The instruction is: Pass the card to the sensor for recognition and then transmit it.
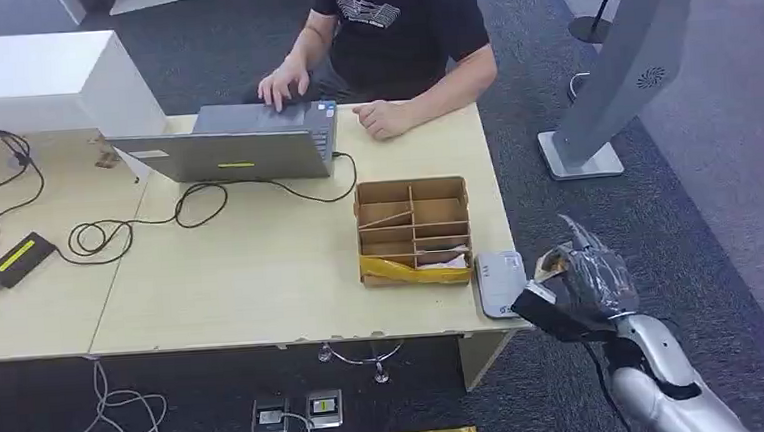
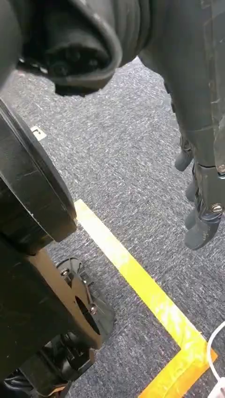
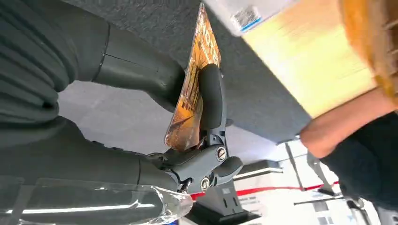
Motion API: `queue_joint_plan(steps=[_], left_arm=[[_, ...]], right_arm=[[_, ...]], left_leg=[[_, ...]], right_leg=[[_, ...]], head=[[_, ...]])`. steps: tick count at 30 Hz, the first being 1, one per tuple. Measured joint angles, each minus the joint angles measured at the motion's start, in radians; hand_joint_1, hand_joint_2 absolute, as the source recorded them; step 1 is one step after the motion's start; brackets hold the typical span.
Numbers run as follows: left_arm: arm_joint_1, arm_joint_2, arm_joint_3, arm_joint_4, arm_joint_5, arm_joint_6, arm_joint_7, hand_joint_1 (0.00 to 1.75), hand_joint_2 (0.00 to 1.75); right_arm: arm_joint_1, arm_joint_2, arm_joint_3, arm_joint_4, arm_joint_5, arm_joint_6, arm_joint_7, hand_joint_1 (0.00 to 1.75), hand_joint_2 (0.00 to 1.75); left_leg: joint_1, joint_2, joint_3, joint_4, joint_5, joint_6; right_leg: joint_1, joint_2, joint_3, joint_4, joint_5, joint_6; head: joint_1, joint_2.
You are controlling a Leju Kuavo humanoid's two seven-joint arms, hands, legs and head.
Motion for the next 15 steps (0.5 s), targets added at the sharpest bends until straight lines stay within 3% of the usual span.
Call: queue_joint_plan(steps=[15], left_arm=[[-0.005, -0.004, 0.000, 0.000, -0.020, 0.000, -0.008, 0.00, 0.00]], right_arm=[[0.028, 0.031, 0.062, -0.068, -0.013, 0.011, -0.034, 1.75, 1.75]], left_leg=[[0.000, 0.000, 0.000, 0.000, 0.000, 0.000]], right_leg=[[0.000, 0.000, 0.000, 0.000, 0.000, 0.000]], head=[[0.000, 0.000]])
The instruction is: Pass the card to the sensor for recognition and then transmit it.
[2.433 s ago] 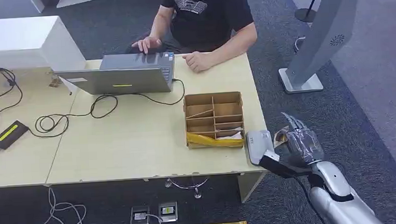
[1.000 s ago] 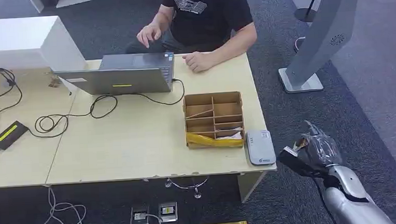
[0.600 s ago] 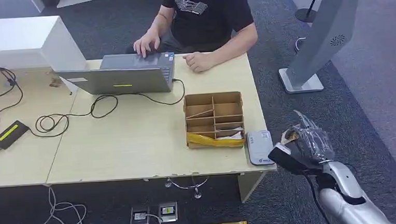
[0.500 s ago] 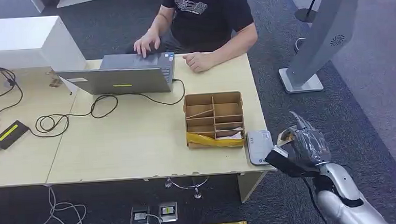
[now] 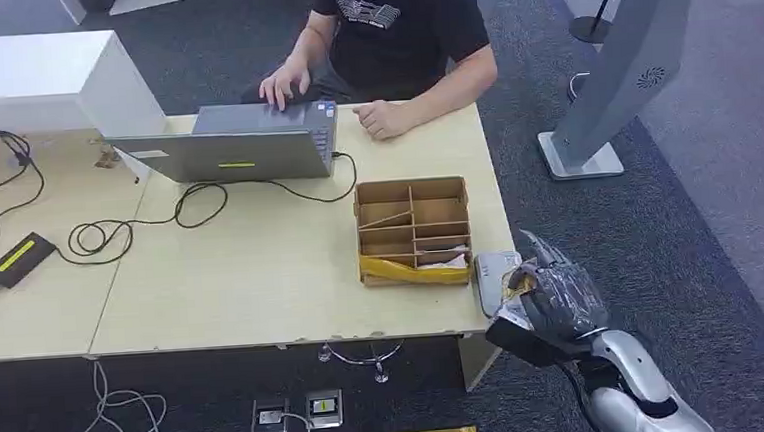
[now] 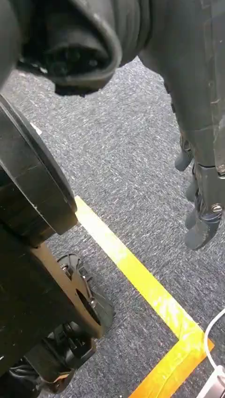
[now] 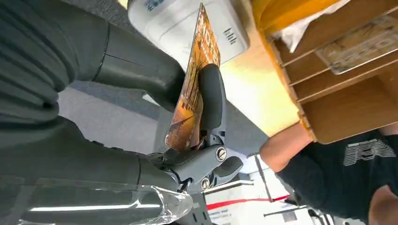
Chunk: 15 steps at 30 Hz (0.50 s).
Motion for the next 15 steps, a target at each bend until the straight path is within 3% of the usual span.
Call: queue_joint_plan(steps=[15], left_arm=[[-0.021, -0.016, -0.036, -0.001, -0.059, -0.016, 0.000, 0.00, 0.00]], right_arm=[[-0.041, 0.024, 0.040, 0.116, -0.042, 0.012, -0.086, 1.75, 1.75]], left_leg=[[0.000, 0.000, 0.000, 0.000, 0.000, 0.000]], right_leg=[[0.000, 0.000, 0.000, 0.000, 0.000, 0.000]], head=[[0.000, 0.000]])
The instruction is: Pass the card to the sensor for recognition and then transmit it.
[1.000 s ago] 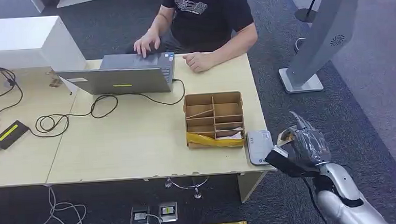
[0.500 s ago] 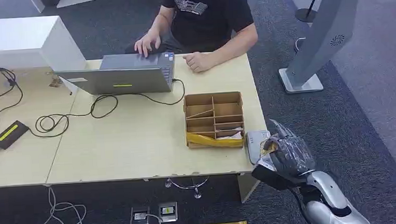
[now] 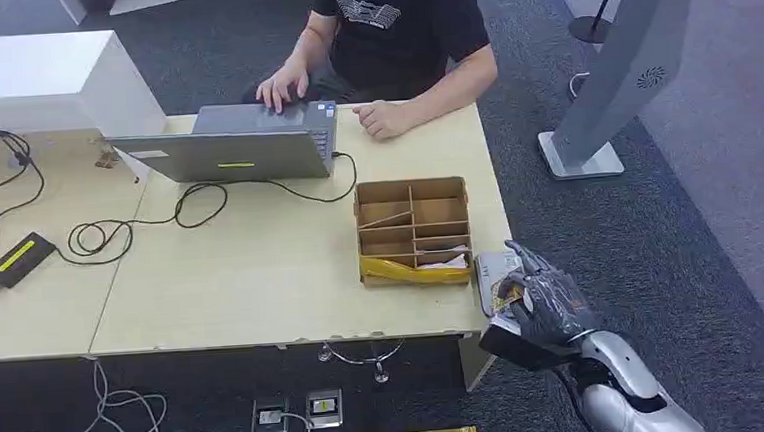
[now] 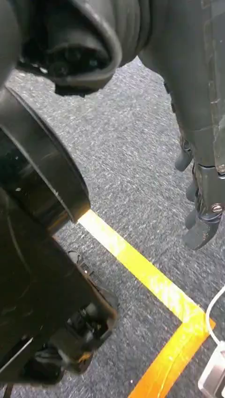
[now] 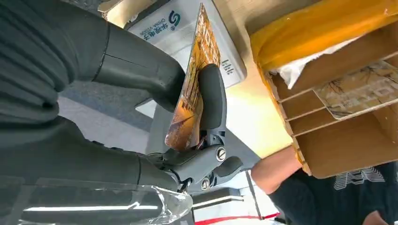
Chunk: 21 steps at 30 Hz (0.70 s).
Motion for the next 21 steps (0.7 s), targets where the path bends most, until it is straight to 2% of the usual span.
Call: queue_joint_plan(steps=[21], left_arm=[[-0.035, -0.015, -0.028, -0.001, -0.058, -0.019, 0.004, 0.00, 0.00]], right_arm=[[-0.073, 0.047, 0.016, 0.132, -0.006, 0.007, -0.043, 1.75, 1.75]], left_leg=[[0.000, 0.000, 0.000, 0.000, 0.000, 0.000]], right_leg=[[0.000, 0.000, 0.000, 0.000, 0.000, 0.000]], head=[[0.000, 0.000]])
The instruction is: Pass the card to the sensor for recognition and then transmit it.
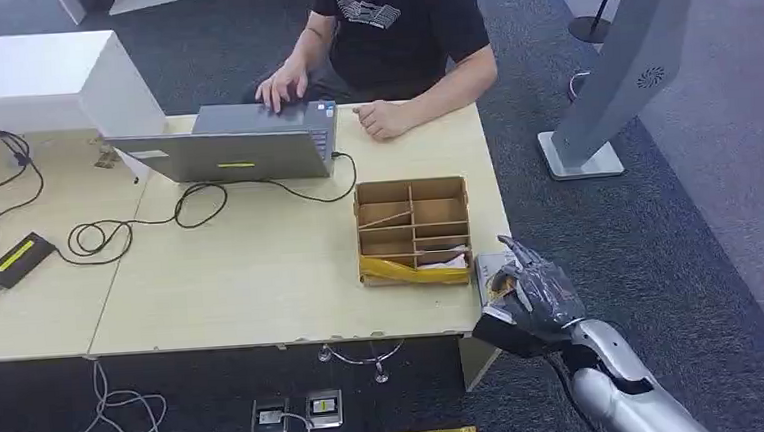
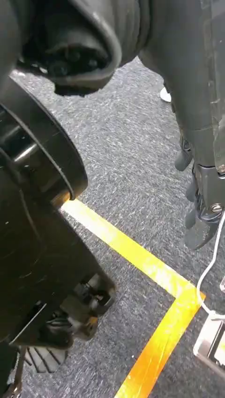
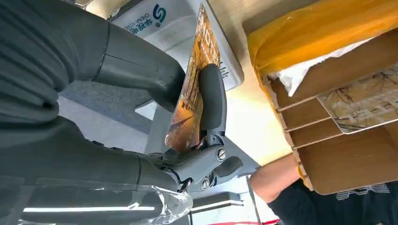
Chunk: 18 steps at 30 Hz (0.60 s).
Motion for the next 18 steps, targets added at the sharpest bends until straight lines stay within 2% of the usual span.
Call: queue_joint_plan(steps=[14, 18], left_arm=[[-0.018, -0.019, -0.032, 0.000, -0.087, -0.019, 0.001, 0.00, 0.00], [-0.020, -0.018, -0.035, 0.000, -0.121, -0.043, -0.004, 0.00, 0.00]], right_arm=[[-0.048, 0.032, 0.000, 0.126, -0.033, 0.004, -0.054, 1.75, 1.75], [-0.065, 0.039, -0.002, 0.173, -0.057, -0.002, -0.076, 1.75, 1.75]], left_leg=[[0.000, 0.000, 0.000, 0.000, 0.000, 0.000], [0.000, 0.000, 0.000, 0.000, 0.000, 0.000]], right_leg=[[0.000, 0.000, 0.000, 0.000, 0.000, 0.000], [0.000, 0.000, 0.000, 0.000, 0.000, 0.000]], head=[[0.000, 0.000], [0.000, 0.000]])
